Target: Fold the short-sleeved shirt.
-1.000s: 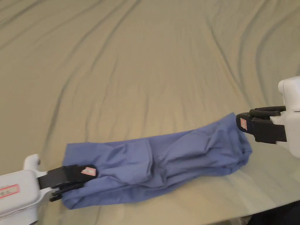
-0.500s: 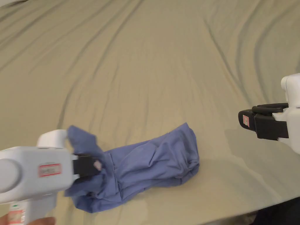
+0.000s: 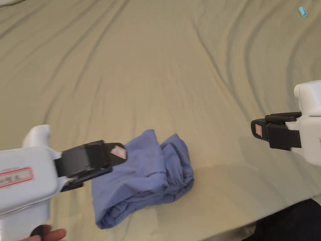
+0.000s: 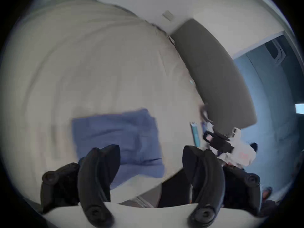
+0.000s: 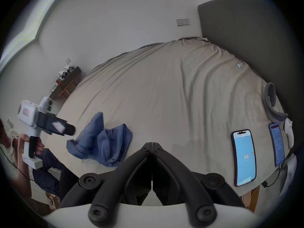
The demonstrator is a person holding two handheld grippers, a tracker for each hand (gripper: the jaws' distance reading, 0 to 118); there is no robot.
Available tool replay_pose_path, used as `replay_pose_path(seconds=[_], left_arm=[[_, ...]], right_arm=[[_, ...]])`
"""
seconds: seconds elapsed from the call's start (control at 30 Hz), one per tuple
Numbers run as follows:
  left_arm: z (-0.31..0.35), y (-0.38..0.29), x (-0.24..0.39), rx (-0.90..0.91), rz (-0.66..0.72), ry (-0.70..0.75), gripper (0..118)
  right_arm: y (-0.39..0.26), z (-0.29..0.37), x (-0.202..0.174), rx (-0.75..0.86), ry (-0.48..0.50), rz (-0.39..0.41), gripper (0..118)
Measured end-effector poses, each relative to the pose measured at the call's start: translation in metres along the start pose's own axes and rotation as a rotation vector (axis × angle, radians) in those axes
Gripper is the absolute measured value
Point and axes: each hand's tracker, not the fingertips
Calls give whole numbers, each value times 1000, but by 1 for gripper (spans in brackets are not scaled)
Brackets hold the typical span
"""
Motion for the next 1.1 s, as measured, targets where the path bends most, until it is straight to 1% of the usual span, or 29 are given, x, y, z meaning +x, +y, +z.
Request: replay_pose_path(seconds=[0.03,0.07,0.1,0.13,0.17,0.2,0.23,0.27,0.33,0.4,0.43,0.5,0.57,0.6,0.63,0.7,0.77,0.8,0.87,0.97,1.03,1.1], left_arm=[[8,-3,-5,29,-4,96,86],[11,-4,-6,65,2,175,75],[6,-8,-5,110,-27,272,26],[-8,-9,-1,98,-92,325,0],[-25,-8,3,51,-100,350,0],[-44,-7,6,30,-52,284,0],[-63,-10,11,-48,-59,166,0],[-82,-13,18,-96,-64,86,0],[-129,-23,39,-178,-114,83,0],[-169,-37,55,-259,-200,144,0],[-184,-42,58,-289,-187,100,0],[-196,-45,59,-297,-123,20,0],[-199,-46,72,-282,-157,34,0],[-197,-44,71,-275,-207,52,0],[-197,-43,72,-277,-208,53,0],[-190,-37,71,-262,-179,42,0],[-171,-33,75,-222,-162,-24,0],[-153,-31,81,-198,-189,-73,0],[-112,-29,85,-140,-243,-114,0],[-42,-28,74,-18,-300,-35,0],[2,-31,55,51,-300,49,0],[30,-34,30,91,-259,119,0]], right_arm=[[-1,0,0,3,4,0,2],[0,0,0,5,9,0,2],[0,-1,-1,5,13,2,2],[0,-2,-2,4,16,6,2],[0,-2,-3,2,16,10,2],[0,-3,-4,-2,14,17,2],[0,-3,-4,-4,11,19,2],[-1,-3,-3,-6,9,17,2],[-2,-3,-3,-15,6,12,2],[-3,-4,-1,-24,-9,14,2],[-4,-4,-1,-28,-16,17,2],[-4,-5,1,-35,-24,17,2],[-5,-7,1,-41,-29,15,2],[-4,-8,1,-44,-26,16,2],[-4,-9,0,-44,-27,17,2],[-3,-12,-4,-46,-21,19,2],[-1,-12,-10,-41,-12,21,2],[1,-12,-16,-39,-4,30,2],[6,-11,-30,-37,6,60,2],[14,-11,-58,-29,31,118,2],[19,-15,-82,-27,77,170,2],[22,-26,-105,-40,112,227,2]])
